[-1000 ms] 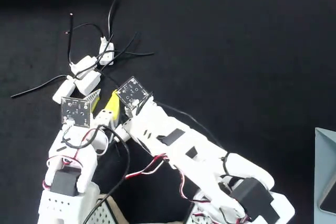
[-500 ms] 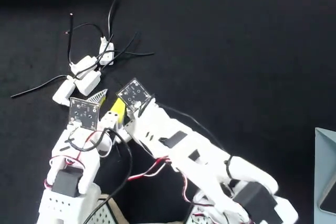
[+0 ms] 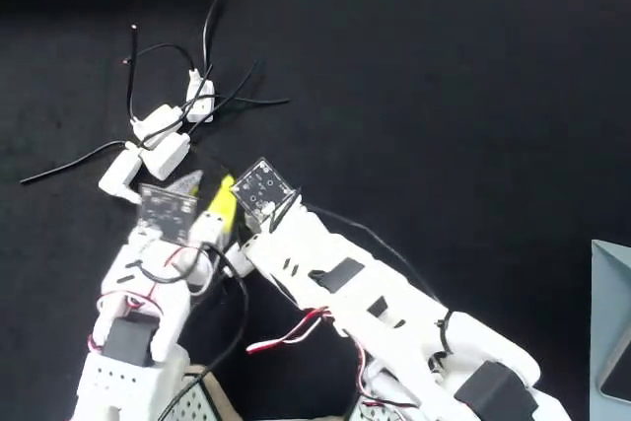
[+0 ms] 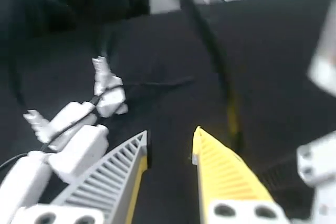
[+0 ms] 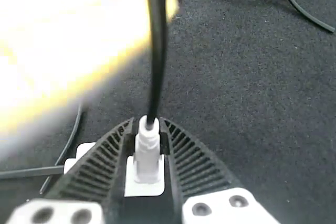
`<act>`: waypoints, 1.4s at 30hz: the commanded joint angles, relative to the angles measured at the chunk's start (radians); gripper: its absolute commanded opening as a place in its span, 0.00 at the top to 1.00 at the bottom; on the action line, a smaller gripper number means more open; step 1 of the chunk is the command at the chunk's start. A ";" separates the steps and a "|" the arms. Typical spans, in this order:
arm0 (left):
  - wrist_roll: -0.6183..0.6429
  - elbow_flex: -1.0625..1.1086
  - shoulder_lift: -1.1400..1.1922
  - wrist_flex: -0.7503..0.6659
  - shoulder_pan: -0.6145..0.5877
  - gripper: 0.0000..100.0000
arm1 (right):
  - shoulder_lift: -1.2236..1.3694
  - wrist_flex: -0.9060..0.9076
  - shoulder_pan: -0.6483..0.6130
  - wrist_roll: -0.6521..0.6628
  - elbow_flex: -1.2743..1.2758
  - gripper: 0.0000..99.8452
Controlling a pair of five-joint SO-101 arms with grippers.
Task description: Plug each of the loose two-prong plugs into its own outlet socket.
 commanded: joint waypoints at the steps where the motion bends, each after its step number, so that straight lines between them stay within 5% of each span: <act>1: -0.066 0.021 0.002 -0.018 0.087 0.85 | -0.012 -0.011 0.006 0.008 -0.002 0.99; 17: -0.189 -0.018 -0.002 0.087 0.162 0.85 | -0.018 -0.003 0.012 0.008 0.021 0.99; 31: -0.186 -0.033 -0.002 0.106 0.094 0.85 | -0.019 0.213 0.012 -0.003 -0.054 0.99; 42: -0.123 -0.031 -0.002 0.104 0.025 0.85 | -0.019 0.284 0.011 -0.196 -0.094 0.99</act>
